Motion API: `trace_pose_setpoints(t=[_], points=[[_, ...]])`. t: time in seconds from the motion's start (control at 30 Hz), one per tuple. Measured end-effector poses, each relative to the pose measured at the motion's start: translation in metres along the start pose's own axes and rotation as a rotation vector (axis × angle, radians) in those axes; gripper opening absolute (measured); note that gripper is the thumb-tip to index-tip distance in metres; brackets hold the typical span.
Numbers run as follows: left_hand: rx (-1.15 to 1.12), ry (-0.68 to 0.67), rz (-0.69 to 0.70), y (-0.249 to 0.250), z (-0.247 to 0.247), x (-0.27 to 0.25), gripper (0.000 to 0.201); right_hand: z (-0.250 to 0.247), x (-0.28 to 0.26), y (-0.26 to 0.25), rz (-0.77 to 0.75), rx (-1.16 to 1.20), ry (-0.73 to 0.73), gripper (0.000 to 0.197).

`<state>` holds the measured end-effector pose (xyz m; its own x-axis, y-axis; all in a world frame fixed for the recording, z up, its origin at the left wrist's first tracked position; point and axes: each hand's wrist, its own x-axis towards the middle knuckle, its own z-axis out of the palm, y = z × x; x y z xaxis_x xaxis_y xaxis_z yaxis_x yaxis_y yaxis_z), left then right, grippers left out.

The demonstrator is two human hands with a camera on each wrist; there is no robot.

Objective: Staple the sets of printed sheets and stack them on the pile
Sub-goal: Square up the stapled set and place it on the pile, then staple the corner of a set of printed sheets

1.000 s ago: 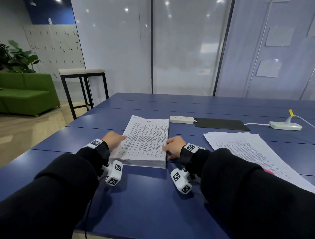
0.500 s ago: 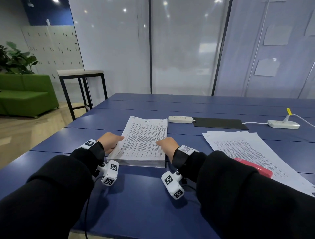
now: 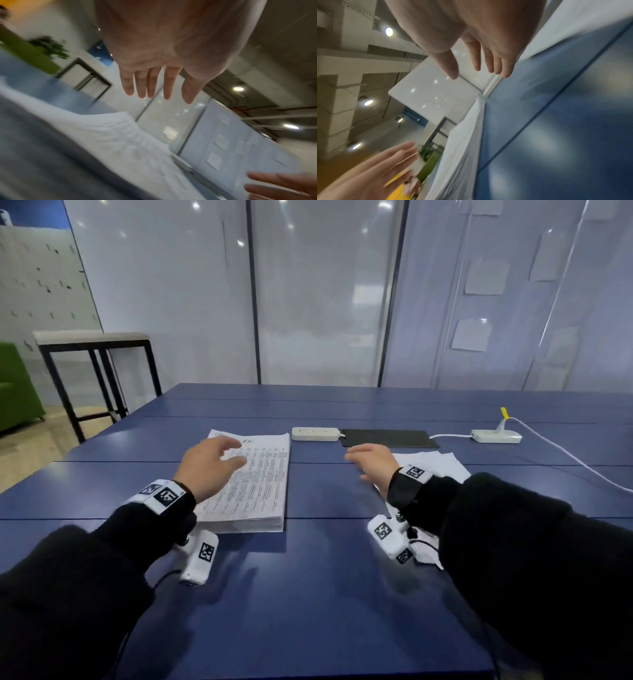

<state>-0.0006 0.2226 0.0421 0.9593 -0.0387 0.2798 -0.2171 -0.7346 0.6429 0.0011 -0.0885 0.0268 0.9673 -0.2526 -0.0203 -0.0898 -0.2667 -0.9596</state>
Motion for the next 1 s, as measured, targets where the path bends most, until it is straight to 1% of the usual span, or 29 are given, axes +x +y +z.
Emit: trace_pose_setpoints(t=[0.07,0.13,0.17,0.2,0.27,0.33,0.4,0.43,0.47,0.5,0.57,0.63,0.7,0.77,0.83,0.9,1.0], points=[[-0.064,-0.107,0.123,0.042,0.022,-0.008,0.027,-0.056,0.005,0.003,0.030,-0.017,0.092,0.006],[-0.122,-0.228,0.223,0.085,0.051,-0.017,0.024,-0.109,0.011,0.013,0.098,-0.113,0.137,0.006],[-0.130,-0.299,0.268,0.105,0.069,-0.021,0.026,-0.136,0.014,0.023,0.143,-0.219,0.160,0.011],[-0.116,-0.369,0.309,0.122,0.089,-0.023,0.030,-0.160,0.016,0.037,0.188,-0.352,0.189,0.019],[-0.062,-0.503,0.387,0.155,0.127,-0.031,0.042,-0.202,0.015,0.065,0.278,-0.624,0.208,0.038],[0.012,-0.597,0.458,0.183,0.162,-0.039,0.058,-0.230,0.009,0.093,0.381,-0.768,0.188,0.043],[0.112,-0.671,0.491,0.201,0.192,-0.044,0.071,-0.242,0.000,0.110,0.423,-0.860,0.175,0.052],[0.164,-0.708,0.496,0.207,0.203,-0.047,0.074,-0.243,-0.003,0.113,0.428,-0.900,0.155,0.054],[0.214,-0.731,0.511,0.211,0.213,-0.047,0.073,-0.242,-0.007,0.114,0.406,-0.923,0.145,0.054],[0.259,-0.732,0.535,0.214,0.219,-0.048,0.068,-0.242,-0.009,0.113,0.394,-0.943,0.141,0.051],[0.335,-0.686,0.578,0.215,0.221,-0.045,0.051,-0.241,-0.012,0.110,0.359,-0.940,0.114,0.048],[0.402,-0.676,0.573,0.211,0.213,-0.042,0.042,-0.245,-0.010,0.111,0.351,-0.872,0.120,0.050],[0.467,-0.693,0.555,0.200,0.198,-0.041,0.040,-0.249,-0.009,0.112,0.346,-0.807,0.134,0.051],[0.522,-0.677,0.524,0.185,0.176,-0.040,0.036,-0.256,-0.004,0.115,0.329,-0.751,0.161,0.050],[0.552,-0.649,0.476,0.166,0.149,-0.039,0.035,-0.264,-0.002,0.116,0.284,-0.728,0.214,0.041],[0.589,-0.633,0.427,0.145,0.124,-0.037,0.035,-0.273,-0.002,0.113,0.248,-0.756,0.272,0.030],[0.660,-0.618,0.358,0.118,0.100,-0.036,0.036,-0.288,-0.007,0.100,0.190,-0.877,0.321,0.023]])
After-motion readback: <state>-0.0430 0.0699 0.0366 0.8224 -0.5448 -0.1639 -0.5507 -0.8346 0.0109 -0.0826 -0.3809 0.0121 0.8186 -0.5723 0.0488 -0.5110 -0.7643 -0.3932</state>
